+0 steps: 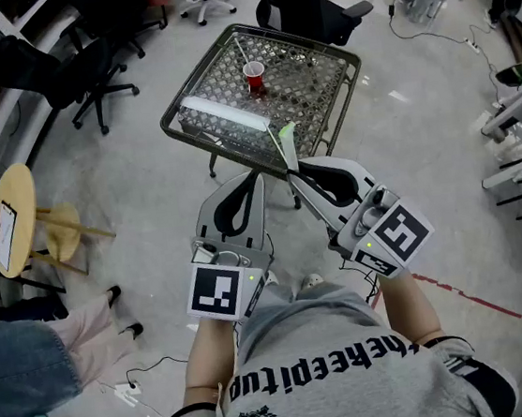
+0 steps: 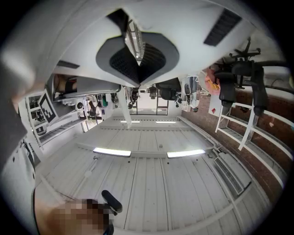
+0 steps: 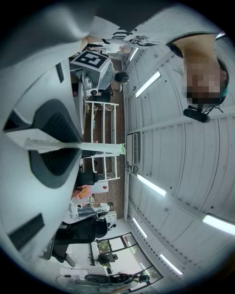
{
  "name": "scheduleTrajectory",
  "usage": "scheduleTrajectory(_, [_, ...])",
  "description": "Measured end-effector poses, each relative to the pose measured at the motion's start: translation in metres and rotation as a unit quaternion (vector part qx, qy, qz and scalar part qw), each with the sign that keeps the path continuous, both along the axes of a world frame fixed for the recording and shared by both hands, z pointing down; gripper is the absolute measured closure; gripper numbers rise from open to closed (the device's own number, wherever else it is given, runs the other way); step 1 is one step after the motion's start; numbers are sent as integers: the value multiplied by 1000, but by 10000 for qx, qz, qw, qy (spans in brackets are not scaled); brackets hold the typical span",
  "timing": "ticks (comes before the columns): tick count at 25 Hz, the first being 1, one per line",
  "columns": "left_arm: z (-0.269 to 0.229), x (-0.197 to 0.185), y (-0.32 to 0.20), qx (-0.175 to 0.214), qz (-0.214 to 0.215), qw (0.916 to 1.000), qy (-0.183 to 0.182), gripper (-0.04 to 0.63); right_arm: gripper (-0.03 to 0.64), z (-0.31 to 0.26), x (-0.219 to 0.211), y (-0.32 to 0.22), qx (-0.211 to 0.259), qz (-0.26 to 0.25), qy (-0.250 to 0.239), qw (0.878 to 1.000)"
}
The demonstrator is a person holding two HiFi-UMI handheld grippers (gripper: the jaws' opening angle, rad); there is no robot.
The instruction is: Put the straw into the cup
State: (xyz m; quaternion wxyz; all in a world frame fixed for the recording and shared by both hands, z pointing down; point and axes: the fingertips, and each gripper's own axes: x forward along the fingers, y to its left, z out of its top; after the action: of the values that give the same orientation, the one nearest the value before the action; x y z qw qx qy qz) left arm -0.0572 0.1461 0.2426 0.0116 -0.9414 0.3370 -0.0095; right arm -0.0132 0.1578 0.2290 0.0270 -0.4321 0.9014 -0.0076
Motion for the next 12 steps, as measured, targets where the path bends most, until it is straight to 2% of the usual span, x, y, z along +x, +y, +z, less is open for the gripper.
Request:
scheduleTrajectory(3, [-10,0,0,199,-8,9996,219,568,568,-2,-1,3,1,24,3,10000])
scheduleTrajectory(12, [-8,-14,-4,207,70,9994,278,568,568,1,-16,0,-10,121,35,9999])
